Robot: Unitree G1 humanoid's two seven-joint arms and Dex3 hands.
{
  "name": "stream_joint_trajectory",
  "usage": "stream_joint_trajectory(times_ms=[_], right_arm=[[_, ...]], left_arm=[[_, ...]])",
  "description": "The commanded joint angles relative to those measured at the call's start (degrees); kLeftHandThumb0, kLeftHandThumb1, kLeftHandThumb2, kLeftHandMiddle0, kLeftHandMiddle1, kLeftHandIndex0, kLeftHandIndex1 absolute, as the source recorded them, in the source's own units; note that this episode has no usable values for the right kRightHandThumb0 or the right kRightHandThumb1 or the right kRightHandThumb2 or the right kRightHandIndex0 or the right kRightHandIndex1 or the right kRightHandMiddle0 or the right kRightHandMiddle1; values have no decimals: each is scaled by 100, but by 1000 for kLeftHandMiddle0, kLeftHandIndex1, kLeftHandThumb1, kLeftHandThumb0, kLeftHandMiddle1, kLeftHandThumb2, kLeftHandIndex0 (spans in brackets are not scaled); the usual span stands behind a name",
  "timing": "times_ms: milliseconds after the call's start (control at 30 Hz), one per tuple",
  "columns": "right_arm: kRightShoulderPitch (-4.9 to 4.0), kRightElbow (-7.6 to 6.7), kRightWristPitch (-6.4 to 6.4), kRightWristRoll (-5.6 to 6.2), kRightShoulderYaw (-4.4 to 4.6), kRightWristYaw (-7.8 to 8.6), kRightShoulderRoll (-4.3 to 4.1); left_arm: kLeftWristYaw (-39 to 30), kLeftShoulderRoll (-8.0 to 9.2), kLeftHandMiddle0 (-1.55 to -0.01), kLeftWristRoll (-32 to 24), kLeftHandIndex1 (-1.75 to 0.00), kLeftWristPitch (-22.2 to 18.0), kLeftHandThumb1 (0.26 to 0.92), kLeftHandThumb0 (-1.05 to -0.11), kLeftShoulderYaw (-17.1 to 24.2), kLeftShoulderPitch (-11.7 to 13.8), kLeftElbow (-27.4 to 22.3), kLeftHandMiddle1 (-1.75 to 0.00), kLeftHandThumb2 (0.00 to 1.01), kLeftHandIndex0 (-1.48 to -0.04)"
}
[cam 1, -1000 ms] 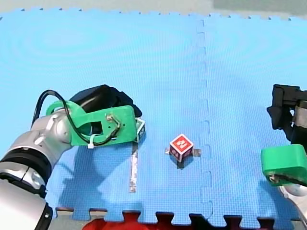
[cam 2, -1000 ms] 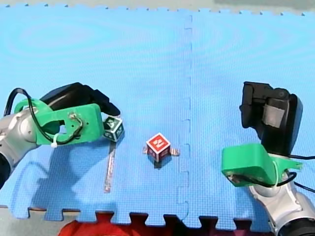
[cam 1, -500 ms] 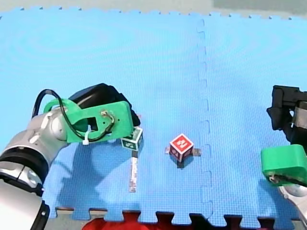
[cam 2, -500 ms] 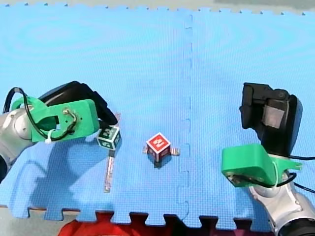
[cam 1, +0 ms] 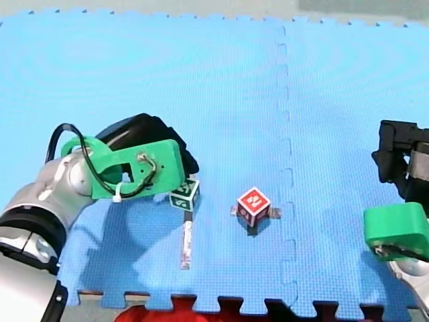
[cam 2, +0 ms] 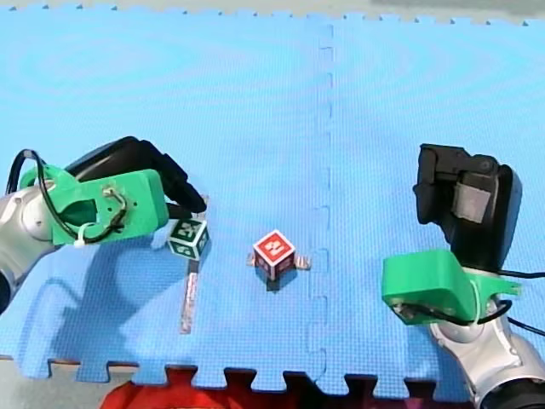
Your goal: Stack cube left
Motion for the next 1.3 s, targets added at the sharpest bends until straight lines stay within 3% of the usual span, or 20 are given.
stream_joint_trajectory(times_ms=[0,33,167,333,633,800,900,933,967,1000,1067,1167,1267], right_arm=[[2,6,-27,18,-8,-14,-19],[4,4,-26,18,-7,-16,-15],[-3,11,-17,39,-13,2,-6],[-13,18,-28,70,-23,43,-22],[-31,4,-31,96,-53,105,-50],[-65,19,-20,107,-63,132,-64],[-74,-3,-6,96,-60,145,-81],[-74,-14,-5,91,-59,150,-89],[-73,-22,-4,89,-60,156,-97],[-74,-27,-6,88,-61,161,-104],[-73,-32,-9,87,-63,168,-113],[-69,-45,-9,79,-59,168,-117],[-66,-63,-7,59,-52,156,-123]], left_arm=[[-136,42,-727,-71,-1,-15,880,-1015,75,18,0,-1709,26,-290],[-129,41,-731,-58,-5,22,849,-1035,67,17,-6,-1291,14,-254],[-52,31,-843,-1,-2,151,808,-1047,45,14,-21,-351,3,-264],[-7,53,-964,72,-1,199,801,-1048,-9,-5,-31,-254,1,-266],[-33,92,-876,11,0,52,797,-1048,81,25,-68,-151,0,-261],[-30,140,-969,55,-2,-20,797,-1048,45,49,-90,-176,0,-264],[70,202,-1100,247,-10,-53,798,-1048,-124,87,-112,-247,0,-282],[121,224,-1069,332,-6,-46,796,-1048,-197,99,-123,-428,3,-287],[167,238,-948,394,-4,-38,795,-1048,-254,108,-129,-802,3,-291],[235,257,-896,475,-3,-33,795,-1048,-326,127,-133,-950,2,-293],[348,304,-846,620,-2,-65,788,-1048,-465,178,-147,-1114,1,-297],[412,375,-824,744,-3,-127,786,-1048,-594,204,-173,-1214,1,-301],[463,426,-749,813,-2,-158,787,-1048,-673,196,-197,-1563,0,-307]])
